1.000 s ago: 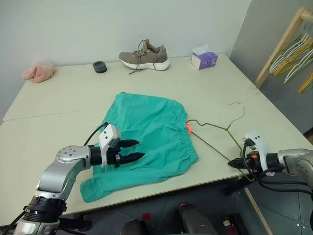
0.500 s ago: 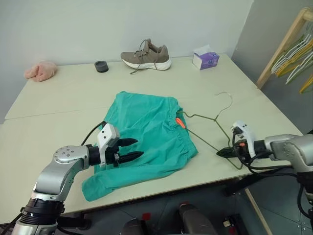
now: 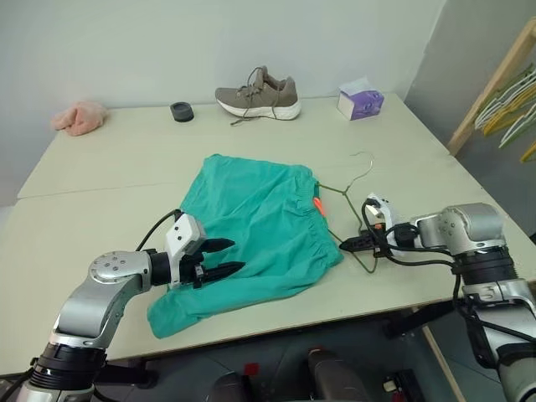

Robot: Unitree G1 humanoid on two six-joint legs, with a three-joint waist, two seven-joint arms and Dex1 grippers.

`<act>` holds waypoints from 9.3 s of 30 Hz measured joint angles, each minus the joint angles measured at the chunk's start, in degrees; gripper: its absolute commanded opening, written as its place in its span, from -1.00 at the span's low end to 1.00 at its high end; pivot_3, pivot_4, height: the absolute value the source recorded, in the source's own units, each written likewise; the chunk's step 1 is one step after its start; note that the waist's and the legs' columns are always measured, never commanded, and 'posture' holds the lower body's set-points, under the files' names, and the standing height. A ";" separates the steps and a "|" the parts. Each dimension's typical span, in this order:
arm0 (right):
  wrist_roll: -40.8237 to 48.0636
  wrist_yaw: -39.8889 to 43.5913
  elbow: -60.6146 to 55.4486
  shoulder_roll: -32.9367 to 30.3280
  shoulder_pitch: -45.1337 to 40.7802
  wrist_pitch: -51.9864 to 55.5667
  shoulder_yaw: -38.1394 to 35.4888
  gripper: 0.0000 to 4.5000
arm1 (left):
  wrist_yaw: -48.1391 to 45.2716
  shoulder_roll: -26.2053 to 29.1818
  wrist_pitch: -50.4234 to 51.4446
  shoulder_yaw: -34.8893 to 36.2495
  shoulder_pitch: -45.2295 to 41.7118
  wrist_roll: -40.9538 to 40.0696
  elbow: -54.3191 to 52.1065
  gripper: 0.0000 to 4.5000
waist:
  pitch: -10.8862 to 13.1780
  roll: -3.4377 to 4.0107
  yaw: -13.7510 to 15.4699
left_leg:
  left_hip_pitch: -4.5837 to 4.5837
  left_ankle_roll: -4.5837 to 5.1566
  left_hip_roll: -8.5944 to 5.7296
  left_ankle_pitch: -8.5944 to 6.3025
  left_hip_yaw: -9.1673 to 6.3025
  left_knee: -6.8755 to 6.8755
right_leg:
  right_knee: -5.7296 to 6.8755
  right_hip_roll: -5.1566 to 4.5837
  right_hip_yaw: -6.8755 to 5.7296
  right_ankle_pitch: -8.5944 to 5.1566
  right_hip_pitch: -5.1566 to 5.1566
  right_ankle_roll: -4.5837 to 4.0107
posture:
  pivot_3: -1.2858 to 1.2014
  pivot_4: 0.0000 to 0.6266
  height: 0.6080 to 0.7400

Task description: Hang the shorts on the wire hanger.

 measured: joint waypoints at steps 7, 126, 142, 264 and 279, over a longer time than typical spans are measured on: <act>-2.69 -14.42 5.88 12.11 -2.40 3.51 -13.50 -1.00 | 0.10 -0.43 -2.04 -0.27 0.11 1.21 0.15 0.32 | -0.04 0.00 0.48 | 0.04 -0.01 0.03 0.01 0.01 0.02 | 0.09 -0.05 0.00 0.03 0.01 -0.03 | -0.05 -0.71 1.00; -16.90 -19.25 -27.99 24.05 20.23 -23.33 0.08 -0.37 | -14.40 4.84 -15.63 -3.68 -28.03 11.53 26.33 -1.00 | -0.11 -0.06 0.23 | -0.57 -0.01 0.02 0.00 -0.29 0.86 | 0.62 0.12 -0.31 0.06 -0.25 -0.02 | -0.08 -0.73 1.00; -18.43 -13.03 -23.04 8.75 17.39 -38.66 -0.69 -1.00 | -17.72 10.96 -4.17 -0.93 -21.31 3.23 15.36 -1.00 | -0.11 -0.06 0.31 | -0.54 -0.01 0.04 -0.01 -0.30 0.85 | 0.61 0.14 -0.32 0.02 -0.24 0.03 | -0.08 -0.73 1.00; -18.14 19.78 -23.67 -10.87 2.45 -35.03 16.41 -1.00 | -7.87 0.81 -8.15 -1.07 -25.52 3.98 26.54 0.41 | -0.11 -0.05 -0.79 | -0.62 0.06 0.02 -0.04 -0.37 0.89 | 0.49 0.06 -0.41 0.06 -0.24 -0.02 | -0.12 -0.75 1.00; -7.14 2.25 -36.14 -5.73 23.66 -5.60 -9.36 -1.00 | -10.44 0.71 -6.12 0.50 -17.48 -1.42 17.93 0.82 | -0.10 -0.05 -0.92 | -0.73 0.04 -0.05 -0.05 -0.56 0.90 | 0.53 -0.34 -0.69 0.05 -0.18 0.02 | -0.16 -0.65 1.00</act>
